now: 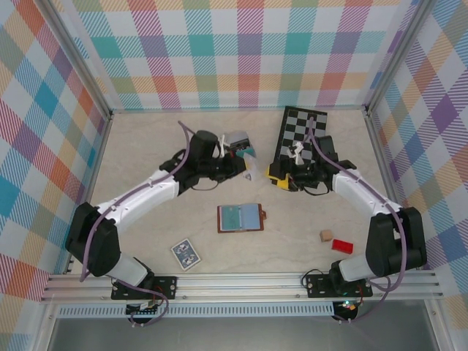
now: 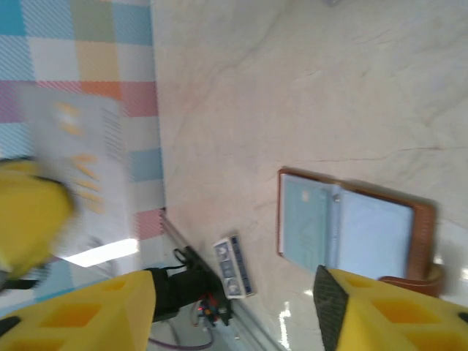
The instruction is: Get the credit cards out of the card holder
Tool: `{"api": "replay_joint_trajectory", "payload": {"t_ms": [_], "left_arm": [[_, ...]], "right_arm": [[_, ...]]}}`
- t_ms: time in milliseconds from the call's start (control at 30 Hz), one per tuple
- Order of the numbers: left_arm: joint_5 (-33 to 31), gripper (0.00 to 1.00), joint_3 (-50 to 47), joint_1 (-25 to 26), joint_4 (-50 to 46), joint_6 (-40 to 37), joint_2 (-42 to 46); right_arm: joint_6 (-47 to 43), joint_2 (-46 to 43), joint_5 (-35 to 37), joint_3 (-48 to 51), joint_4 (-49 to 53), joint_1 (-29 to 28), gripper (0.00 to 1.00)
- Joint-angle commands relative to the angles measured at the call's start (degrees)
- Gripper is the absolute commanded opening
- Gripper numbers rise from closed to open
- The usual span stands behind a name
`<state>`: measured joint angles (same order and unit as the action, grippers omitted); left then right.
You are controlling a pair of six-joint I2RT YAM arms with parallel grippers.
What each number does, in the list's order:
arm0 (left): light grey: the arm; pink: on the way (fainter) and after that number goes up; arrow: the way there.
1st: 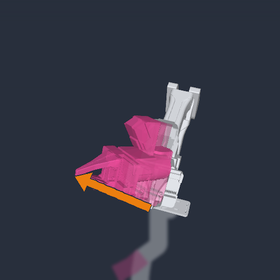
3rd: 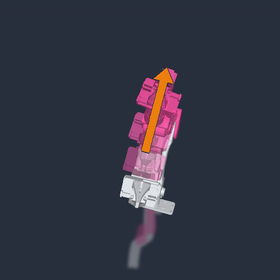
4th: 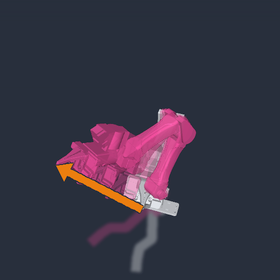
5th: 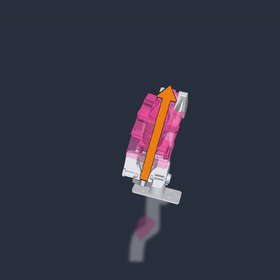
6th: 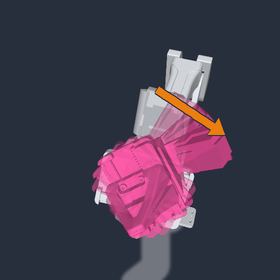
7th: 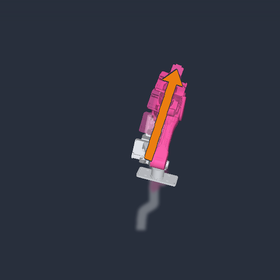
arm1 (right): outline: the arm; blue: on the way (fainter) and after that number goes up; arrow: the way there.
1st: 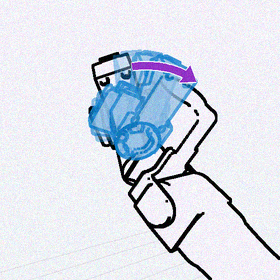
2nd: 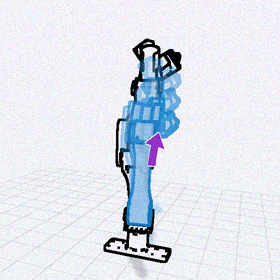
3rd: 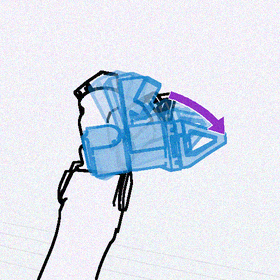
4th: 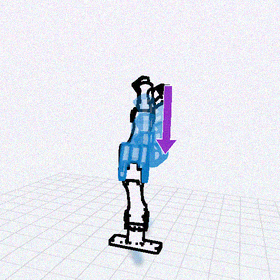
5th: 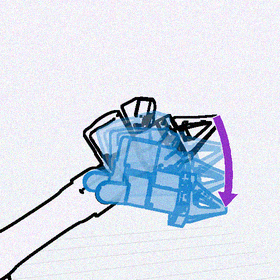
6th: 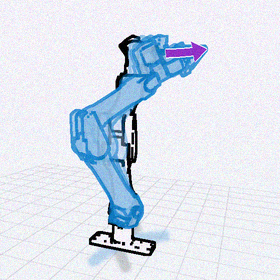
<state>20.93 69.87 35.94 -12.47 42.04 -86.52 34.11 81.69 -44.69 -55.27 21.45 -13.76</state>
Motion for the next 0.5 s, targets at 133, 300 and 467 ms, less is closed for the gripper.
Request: {"api": "replay_joint_trajectory", "payload": {"t_ms": [133, 300, 467], "left_arm": [[-21.64, 0.00, 16.06, -0.84, -21.00, -31.27, -7.93], [-22.86, 0.00, 25.42, -1.57, -21.24, -45.27, -13.96], [-17.81, 0.00, 32.41, -3.86, -19.57, -58.51, -20.26]], "right_arm": [[-6.36, -2.50, 8.55, -2.22, 9.19, 0.93, 0.79], [-8.33, -4.94, 13.76, -2.65, 12.50, 0.99, 0.95], [-8.73, -6.10, 14.94, -2.31, 14.21, 1.10, 1.00]]}}
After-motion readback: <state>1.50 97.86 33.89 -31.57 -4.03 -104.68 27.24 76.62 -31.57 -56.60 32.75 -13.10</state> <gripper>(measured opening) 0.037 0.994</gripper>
